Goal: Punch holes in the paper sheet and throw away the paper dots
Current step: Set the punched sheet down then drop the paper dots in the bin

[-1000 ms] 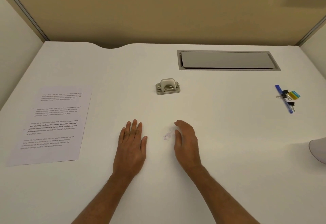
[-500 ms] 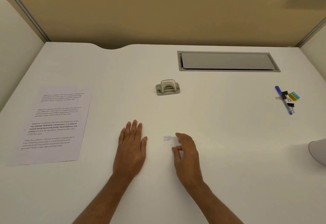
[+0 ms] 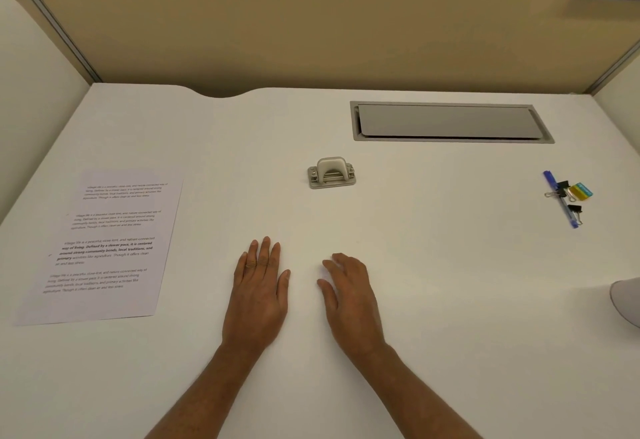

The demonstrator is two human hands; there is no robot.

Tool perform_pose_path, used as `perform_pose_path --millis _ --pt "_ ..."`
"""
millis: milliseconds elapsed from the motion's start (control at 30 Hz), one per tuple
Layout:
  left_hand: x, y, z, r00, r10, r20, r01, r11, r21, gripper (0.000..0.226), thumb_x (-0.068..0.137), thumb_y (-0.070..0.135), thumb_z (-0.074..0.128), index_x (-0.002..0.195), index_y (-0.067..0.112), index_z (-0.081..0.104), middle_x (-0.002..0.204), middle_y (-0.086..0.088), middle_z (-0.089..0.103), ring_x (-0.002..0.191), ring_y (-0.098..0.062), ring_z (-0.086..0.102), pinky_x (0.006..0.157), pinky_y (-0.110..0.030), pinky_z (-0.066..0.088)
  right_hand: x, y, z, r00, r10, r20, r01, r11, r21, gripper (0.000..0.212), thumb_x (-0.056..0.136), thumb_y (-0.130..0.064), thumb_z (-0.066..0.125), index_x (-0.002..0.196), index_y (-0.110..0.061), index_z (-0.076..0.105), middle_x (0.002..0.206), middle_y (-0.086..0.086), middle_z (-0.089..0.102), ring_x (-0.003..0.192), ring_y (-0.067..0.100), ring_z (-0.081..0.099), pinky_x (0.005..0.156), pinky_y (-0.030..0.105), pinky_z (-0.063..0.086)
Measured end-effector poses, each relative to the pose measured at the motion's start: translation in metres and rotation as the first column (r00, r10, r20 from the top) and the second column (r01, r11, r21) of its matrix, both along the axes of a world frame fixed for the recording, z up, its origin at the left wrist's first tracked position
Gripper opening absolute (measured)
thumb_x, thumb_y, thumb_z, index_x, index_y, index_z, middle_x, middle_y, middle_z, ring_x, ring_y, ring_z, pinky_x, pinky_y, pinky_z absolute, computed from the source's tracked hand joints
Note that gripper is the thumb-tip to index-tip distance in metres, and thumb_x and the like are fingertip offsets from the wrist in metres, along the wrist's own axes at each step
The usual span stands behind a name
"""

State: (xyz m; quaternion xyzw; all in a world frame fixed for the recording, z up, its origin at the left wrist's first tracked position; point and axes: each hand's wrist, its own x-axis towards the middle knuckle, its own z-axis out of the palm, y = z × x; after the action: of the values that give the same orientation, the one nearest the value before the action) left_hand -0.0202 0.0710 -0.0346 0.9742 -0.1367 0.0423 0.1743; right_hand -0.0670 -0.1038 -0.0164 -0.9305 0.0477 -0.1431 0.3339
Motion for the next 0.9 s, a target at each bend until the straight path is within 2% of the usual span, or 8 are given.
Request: perform_pose_path --millis 67,167,333,467,733,900 --pt "0.001 0.0 0.0 1.0 0.0 -0.001 0.0 1.0 0.0 0.056 0.105 0.036 0.032 0.156 0.013 0.03 0.165 -0.006 0.026 0.155 -0.019 0.013 0.125 -0.041 0.017 0.001 0.001 -0.004 0.998 0.055 0.017 -0.054 0.996 -0.071 0.029 0.099 -0.018 0.06 0.125 -0.009 0.065 0.13 0.006 0.061 0.125 0.017 0.051 0.105 0.025 0.044" --pt "0.0 0.0 0.0 1.0 -0.001 0.001 0.001 1.0 0.002 0.056 0.105 0.035 0.033 0.156 0.012 0.03 0.164 -0.006 0.027 0.155 -0.019 0.014 0.125 -0.041 0.017 0.002 -0.002 -0.006 0.998 0.018 -0.055 -0.018 1.0 0.008 0.03 0.103 -0.02 0.052 0.129 -0.008 0.061 0.127 -0.001 0.058 0.118 0.003 0.051 0.102 0.024 0.046" --pt "0.001 0.0 0.001 1.0 0.002 -0.003 -0.002 1.0 -0.004 0.057 0.105 0.038 0.028 0.156 0.013 0.029 0.165 -0.005 0.025 0.155 -0.018 0.012 0.125 -0.042 0.018 0.005 -0.006 -0.003 0.99 0.125 -0.066 -0.129 0.99 -0.059 0.027 0.097 -0.003 0.056 0.123 -0.004 0.063 0.122 0.004 0.059 0.113 0.01 0.052 0.095 0.03 0.053" --pt "0.0 0.0 0.001 1.0 0.002 -0.002 -0.002 1.0 -0.011 0.056 0.105 0.036 0.031 0.156 0.013 0.029 0.165 -0.005 0.025 0.155 -0.018 0.012 0.124 -0.043 0.019 0.007 -0.006 -0.001 0.983 0.182 0.037 -0.17 0.962 -0.215 0.036 0.073 0.015 0.075 0.107 0.003 0.068 0.107 0.01 0.067 0.1 0.023 0.063 0.075 0.029 0.059" --pt "0.0 0.0 0.001 1.0 0.001 0.0 -0.001 1.0 -0.009 0.056 0.105 0.036 0.031 0.156 0.013 0.031 0.164 -0.005 0.026 0.155 -0.018 0.014 0.124 -0.042 0.018 0.015 -0.007 0.005 0.984 0.176 -0.028 -0.177 0.941 -0.29 0.04 0.057 0.02 0.073 0.088 -0.005 0.07 0.091 0.003 0.066 0.085 0.021 0.061 0.053 0.028 0.052" --pt "0.0 0.0 0.0 1.0 -0.004 0.002 0.004 1.0 -0.01 0.057 0.105 0.037 0.029 0.156 0.013 0.03 0.164 -0.005 0.026 0.155 -0.019 0.013 0.125 -0.042 0.018 0.018 -0.008 0.007 0.983 0.158 -0.093 -0.179 0.933 -0.313 0.036 0.055 0.019 0.069 0.079 -0.008 0.066 0.083 0.001 0.062 0.077 0.02 0.056 0.044 0.03 0.047"
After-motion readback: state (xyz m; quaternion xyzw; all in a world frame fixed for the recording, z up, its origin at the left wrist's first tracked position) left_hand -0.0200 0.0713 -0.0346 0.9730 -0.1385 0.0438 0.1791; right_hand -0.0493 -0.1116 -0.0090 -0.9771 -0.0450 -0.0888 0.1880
